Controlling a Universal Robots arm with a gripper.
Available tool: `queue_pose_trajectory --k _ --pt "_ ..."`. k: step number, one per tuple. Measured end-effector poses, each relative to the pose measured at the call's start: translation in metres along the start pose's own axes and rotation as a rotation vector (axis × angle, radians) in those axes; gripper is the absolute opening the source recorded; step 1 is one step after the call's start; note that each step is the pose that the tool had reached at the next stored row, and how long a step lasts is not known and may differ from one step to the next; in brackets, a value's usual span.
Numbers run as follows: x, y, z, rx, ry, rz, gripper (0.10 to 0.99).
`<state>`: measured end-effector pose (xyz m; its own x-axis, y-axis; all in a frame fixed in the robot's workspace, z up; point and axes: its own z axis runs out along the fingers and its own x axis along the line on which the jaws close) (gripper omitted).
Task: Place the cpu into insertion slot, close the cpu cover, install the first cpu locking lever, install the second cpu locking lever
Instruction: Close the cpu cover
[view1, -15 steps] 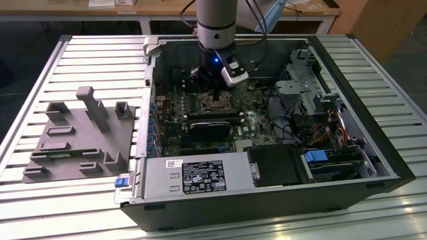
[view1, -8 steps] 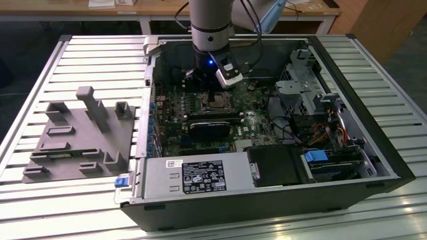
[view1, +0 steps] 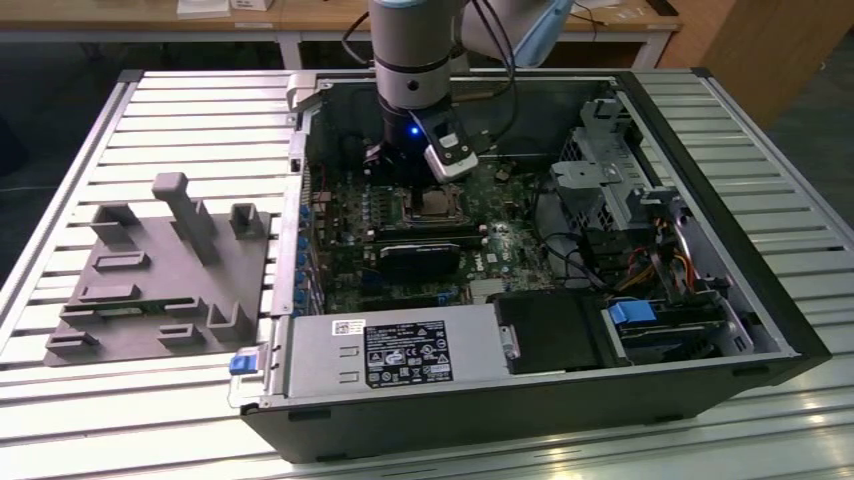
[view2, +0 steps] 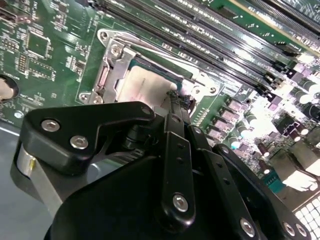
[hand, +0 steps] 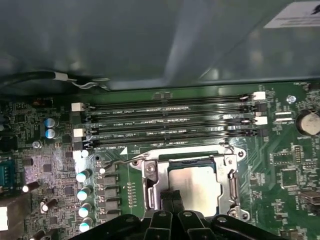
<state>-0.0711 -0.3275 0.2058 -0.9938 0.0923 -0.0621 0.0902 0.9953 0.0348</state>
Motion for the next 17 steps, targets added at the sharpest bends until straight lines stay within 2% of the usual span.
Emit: queue_pose_trajectory --k 7,17 --pt "0.0041 -0.0004 0.0034 0.0 0.0 -0.002 0.102" --pt "0.0047 -0.0006 0.0072 0.0 0.0001 -0.002 0.102"
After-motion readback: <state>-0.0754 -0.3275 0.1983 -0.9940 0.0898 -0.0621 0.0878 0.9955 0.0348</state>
